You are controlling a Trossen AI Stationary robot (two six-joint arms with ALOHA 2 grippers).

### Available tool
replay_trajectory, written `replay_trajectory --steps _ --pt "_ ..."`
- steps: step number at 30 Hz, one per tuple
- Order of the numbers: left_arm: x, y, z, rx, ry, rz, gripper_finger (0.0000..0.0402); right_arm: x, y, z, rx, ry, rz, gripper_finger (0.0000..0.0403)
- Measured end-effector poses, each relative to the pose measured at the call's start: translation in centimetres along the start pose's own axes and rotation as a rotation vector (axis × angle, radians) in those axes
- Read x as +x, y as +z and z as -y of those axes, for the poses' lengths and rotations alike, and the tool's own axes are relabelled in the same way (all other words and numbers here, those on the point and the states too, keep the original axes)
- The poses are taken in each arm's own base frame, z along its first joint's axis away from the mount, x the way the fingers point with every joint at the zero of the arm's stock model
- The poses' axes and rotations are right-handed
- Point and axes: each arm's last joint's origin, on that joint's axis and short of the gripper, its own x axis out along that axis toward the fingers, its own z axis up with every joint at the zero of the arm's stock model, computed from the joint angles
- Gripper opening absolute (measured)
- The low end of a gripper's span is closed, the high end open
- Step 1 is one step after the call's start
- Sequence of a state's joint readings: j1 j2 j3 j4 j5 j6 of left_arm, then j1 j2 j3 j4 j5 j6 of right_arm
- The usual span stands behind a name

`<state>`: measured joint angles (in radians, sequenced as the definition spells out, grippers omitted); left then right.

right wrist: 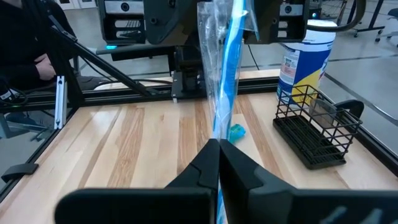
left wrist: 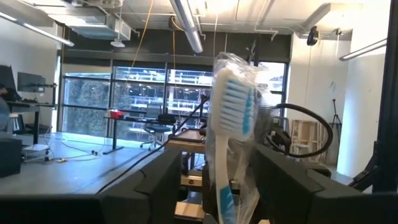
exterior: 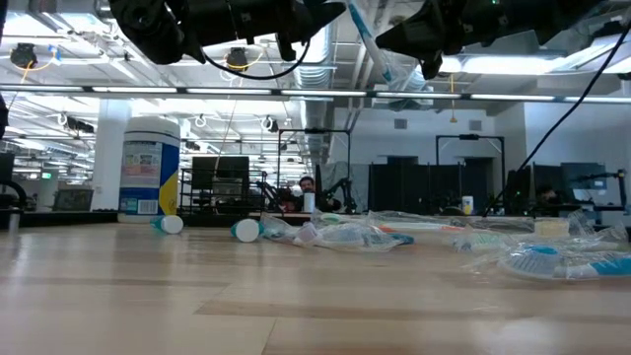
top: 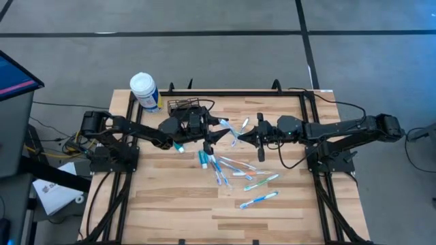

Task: Pick & Place toothbrushing station
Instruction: Put the blue toothbrush into the black wire organizer

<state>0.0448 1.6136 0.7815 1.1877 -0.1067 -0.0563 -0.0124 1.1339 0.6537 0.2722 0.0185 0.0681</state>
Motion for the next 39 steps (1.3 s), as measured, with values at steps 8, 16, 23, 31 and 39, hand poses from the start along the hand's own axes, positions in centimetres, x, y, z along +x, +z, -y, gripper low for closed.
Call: replay_trajectory --steps 8,16,23,31,39 --pt "0.01 0.03 -0.07 0.001 0.001 0.003 0.0096 0.0 -0.01 0.0 0.0 0.0 -0.001 0.0" --pt "0.0 0.05 0.02 0.03 -0.03 0.003 0.0009 0.0 -0.04 0.0 0.0 0.0 -0.003 0.0" --pt "-0.01 0.03 0.04 0.03 -0.033 0.001 0.0004 0.0 -0.07 0.0 0.0 0.0 -0.006 0.0" --pt "-0.02 -0.02 0.12 0.027 -0.059 -0.004 0.0002 0.0 -0.11 0.01 0.0 -0.001 -0.01 0.0001" --pt "-0.41 -0.36 0.09 0.03 -0.066 -0.035 0.0001 0.0 -0.11 0.02 -0.034 -0.004 -0.01 0.0062"
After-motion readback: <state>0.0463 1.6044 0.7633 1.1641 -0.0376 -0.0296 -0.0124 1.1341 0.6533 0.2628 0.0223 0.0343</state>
